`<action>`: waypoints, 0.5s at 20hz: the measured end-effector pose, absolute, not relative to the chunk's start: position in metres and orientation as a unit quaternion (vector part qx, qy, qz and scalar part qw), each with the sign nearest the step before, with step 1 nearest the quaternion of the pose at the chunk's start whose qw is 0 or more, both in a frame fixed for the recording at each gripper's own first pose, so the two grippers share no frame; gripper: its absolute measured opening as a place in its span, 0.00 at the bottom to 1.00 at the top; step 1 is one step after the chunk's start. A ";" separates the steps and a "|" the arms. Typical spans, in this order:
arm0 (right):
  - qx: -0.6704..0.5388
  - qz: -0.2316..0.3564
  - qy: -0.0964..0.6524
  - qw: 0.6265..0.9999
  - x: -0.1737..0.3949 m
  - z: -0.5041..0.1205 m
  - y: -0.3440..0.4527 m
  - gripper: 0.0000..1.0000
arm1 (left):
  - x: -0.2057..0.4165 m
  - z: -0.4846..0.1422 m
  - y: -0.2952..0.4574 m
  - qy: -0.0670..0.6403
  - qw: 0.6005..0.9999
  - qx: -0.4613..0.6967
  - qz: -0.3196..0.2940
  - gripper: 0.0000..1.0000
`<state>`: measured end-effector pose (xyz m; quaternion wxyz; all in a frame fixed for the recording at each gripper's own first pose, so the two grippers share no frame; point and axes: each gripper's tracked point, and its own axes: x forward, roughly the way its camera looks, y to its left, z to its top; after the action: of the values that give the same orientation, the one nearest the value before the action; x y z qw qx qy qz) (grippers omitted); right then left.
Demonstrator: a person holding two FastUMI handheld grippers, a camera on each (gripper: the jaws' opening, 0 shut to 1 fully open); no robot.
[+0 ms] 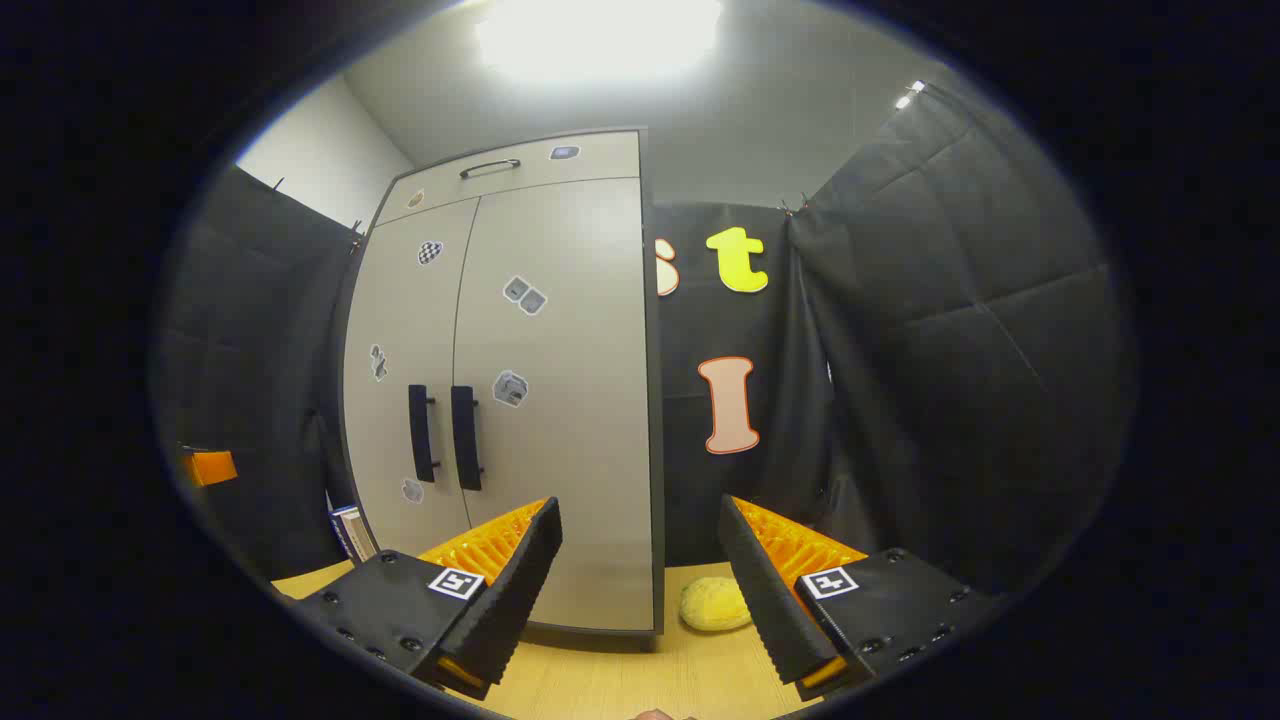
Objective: Open the right door of the double-door shoe cabinet with the right hand, and open the left door with the left hand.
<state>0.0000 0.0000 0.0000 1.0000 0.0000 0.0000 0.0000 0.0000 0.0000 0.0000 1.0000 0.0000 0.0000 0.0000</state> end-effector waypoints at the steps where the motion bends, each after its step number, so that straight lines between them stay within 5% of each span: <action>1: -0.018 0.006 -0.005 1.000 0.003 -0.005 -0.009 0.99 | 0.000 -0.002 -0.012 -0.003 1.000 0.010 0.003 0.95; 10: 0.010 -0.025 0.051 0.998 0.013 -0.043 -0.046 0.99 | -0.008 -0.038 -0.099 0.041 0.991 0.088 -0.091 0.95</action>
<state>0.0130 -0.0458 -0.0434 0.9983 0.0096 0.0510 -0.0252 -0.0077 -0.0987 -0.0375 0.9911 0.0882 0.0410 -0.0914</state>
